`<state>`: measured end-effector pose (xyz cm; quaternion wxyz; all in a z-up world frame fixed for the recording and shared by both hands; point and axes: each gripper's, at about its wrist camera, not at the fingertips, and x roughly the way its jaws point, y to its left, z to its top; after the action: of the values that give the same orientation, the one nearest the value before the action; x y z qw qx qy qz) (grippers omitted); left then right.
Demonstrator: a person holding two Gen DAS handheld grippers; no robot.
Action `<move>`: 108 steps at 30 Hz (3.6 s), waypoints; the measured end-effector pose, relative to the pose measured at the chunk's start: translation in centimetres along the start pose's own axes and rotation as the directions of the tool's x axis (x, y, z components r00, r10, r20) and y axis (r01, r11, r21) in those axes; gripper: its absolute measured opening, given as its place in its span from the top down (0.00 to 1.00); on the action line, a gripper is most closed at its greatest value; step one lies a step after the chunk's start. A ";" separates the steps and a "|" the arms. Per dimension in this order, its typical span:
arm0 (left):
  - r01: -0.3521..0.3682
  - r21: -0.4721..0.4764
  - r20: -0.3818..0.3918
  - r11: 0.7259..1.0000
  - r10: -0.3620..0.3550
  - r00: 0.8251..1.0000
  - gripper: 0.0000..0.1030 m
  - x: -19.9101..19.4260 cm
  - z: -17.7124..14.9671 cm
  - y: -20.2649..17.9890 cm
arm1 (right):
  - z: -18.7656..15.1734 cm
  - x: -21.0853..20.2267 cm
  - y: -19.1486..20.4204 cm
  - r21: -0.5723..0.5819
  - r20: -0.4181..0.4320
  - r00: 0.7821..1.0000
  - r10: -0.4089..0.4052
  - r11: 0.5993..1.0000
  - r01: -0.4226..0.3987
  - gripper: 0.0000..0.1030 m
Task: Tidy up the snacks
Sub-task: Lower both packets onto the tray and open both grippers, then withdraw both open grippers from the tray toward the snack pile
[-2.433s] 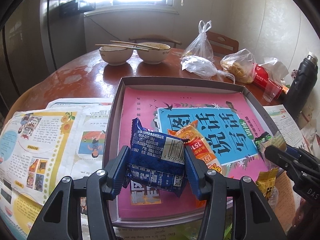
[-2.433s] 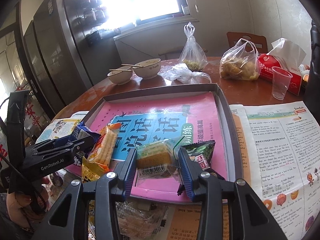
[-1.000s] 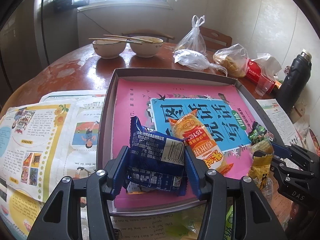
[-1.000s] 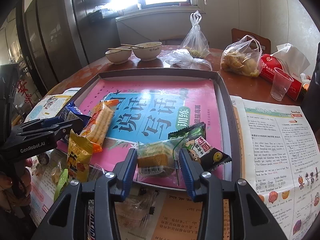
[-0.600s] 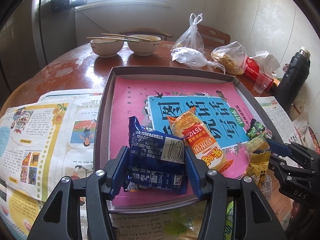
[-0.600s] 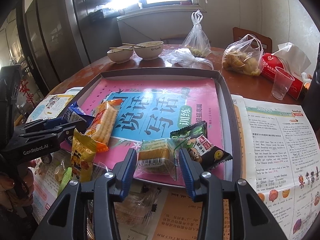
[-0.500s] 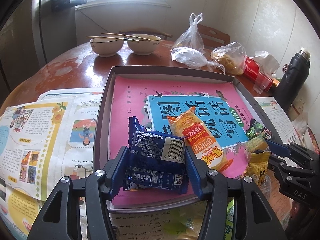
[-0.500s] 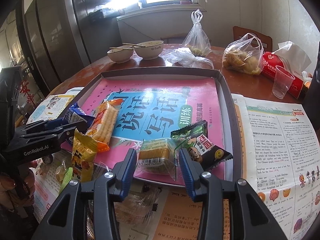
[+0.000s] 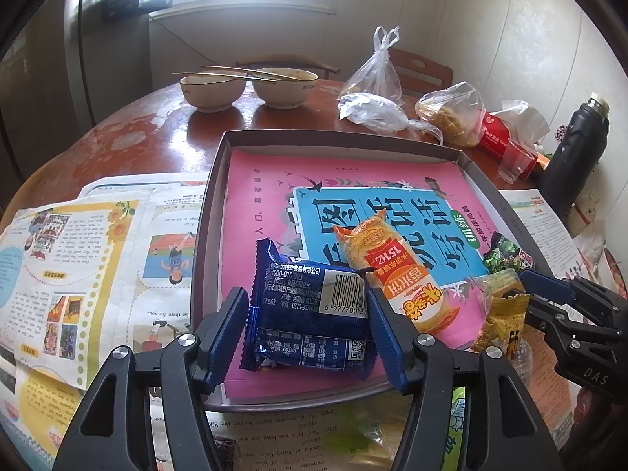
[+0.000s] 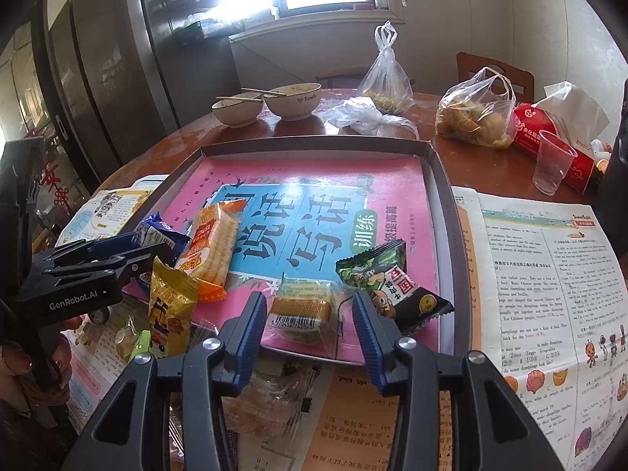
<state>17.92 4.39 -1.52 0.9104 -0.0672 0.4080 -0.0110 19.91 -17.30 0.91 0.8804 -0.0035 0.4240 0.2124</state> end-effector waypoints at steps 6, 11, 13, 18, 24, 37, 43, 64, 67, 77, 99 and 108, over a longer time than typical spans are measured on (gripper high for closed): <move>-0.002 -0.007 -0.001 1.000 0.002 1.000 0.37 -0.2 0.0 0.3 | 0.1 -0.1 -0.1 0.003 0.004 1.000 0.001 1.000 -0.001 0.55; 0.004 -0.009 -0.004 1.000 -0.004 1.000 0.37 -0.4 -0.2 0.3 | 0.1 -0.2 0.0 0.000 0.004 1.000 0.000 1.000 0.000 0.54; 0.006 -0.011 -0.004 1.000 -0.006 1.000 0.37 -0.5 -0.1 0.3 | 0.1 -0.3 0.0 0.002 0.010 1.000 0.000 1.000 -0.001 0.54; 0.013 -0.013 0.004 1.000 -0.013 1.000 0.35 -1.1 -0.2 0.4 | 0.2 -0.8 -0.2 0.016 0.024 1.000 0.010 1.000 -0.010 0.51; 0.015 -0.024 0.022 1.000 -0.014 1.000 0.32 -2.0 -0.1 0.6 | 0.3 -1.1 -0.3 0.026 0.039 0.999 0.017 0.999 -0.018 0.50; 0.049 -0.038 0.042 0.998 -0.047 0.998 0.31 -4.1 -0.2 0.5 | 0.5 -2.2 -0.5 0.062 0.076 0.996 0.041 0.997 -0.046 0.44; 0.062 -0.032 0.044 0.998 -0.060 0.997 0.31 -4.8 -0.3 0.1 | 0.7 -3.0 -0.5 0.065 0.103 0.994 0.047 0.996 -0.053 0.40; 0.079 -0.005 0.052 0.997 -0.078 0.996 0.23 -6.9 -0.5 -0.9 | 0.6 -4.8 0.2 0.051 0.133 0.990 0.055 0.997 -0.062 0.35; 0.086 -0.015 0.048 0.996 -0.085 0.995 0.23 -7.0 -0.6 -0.8 | 0.5 -5.0 0.3 0.051 0.136 0.989 0.056 0.997 -0.064 0.34; 0.092 0.003 0.044 0.996 -0.092 0.995 0.23 -7.6 -1.0 -1.0 | 0.0 -5.4 0.5 0.045 0.124 0.989 0.076 0.996 -0.082 0.33; 0.102 0.028 -0.021 0.994 -0.102 0.995 0.23 -7.0 -3.0 -1.2 | -1.5 -5.4 1.2 0.030 0.080 0.994 0.079 0.996 -0.082 0.32; 0.112 0.045 -0.048 0.993 -0.110 0.993 0.23 -6.7 -3.9 -1.5 | -2.3 -5.1 1.2 0.052 0.057 0.993 0.104 0.993 -0.107 0.30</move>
<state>10.60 2.92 1.08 0.9003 -0.0679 0.4237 -0.0728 14.98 -18.57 3.48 0.8789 0.0491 0.4053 0.2467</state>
